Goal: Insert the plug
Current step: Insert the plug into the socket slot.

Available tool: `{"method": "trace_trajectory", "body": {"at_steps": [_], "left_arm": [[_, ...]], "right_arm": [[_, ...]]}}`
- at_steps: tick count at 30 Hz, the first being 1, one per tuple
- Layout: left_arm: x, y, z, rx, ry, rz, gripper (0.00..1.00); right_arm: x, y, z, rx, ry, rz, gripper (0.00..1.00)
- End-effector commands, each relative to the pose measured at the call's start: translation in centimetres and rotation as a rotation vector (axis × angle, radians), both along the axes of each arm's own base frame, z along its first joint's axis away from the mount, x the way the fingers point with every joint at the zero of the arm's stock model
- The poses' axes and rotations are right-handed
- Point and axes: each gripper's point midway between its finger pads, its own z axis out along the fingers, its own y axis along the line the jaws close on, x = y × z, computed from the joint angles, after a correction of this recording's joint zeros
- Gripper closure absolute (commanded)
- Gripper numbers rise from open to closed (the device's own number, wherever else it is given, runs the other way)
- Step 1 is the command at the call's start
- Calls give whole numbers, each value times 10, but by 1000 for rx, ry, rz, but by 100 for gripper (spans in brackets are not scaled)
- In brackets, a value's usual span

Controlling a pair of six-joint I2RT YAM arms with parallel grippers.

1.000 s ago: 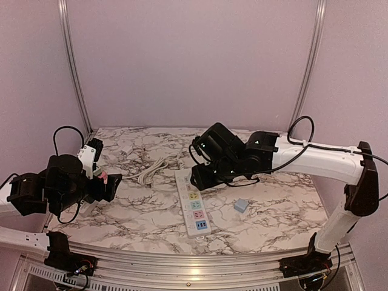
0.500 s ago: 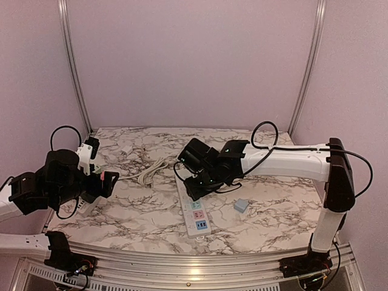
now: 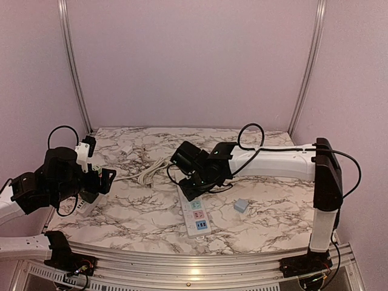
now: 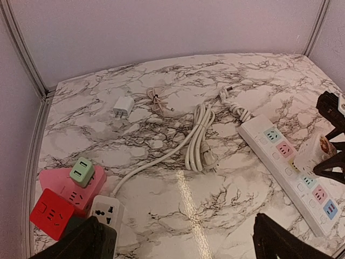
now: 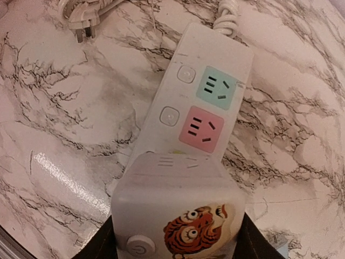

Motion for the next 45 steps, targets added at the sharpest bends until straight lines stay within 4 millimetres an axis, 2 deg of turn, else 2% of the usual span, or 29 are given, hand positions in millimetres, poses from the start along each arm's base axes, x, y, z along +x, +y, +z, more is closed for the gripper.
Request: {"method": "trace_trajectory", "body": {"at_steps": [1, 15, 29, 45], "left_arm": [[3, -1, 1, -13, -10, -3, 1], [5, 3, 2, -23, -10, 12, 1], [6, 5, 1, -22, -10, 18, 1], [6, 8, 3, -28, -19, 27, 1]], "right_arm": [[13, 6, 20, 40, -54, -11, 100], [20, -2, 9, 21, -43, -24, 100], [15, 2, -6, 34, 10, -11, 100], [18, -10, -17, 37, 47, -76, 100]]}}
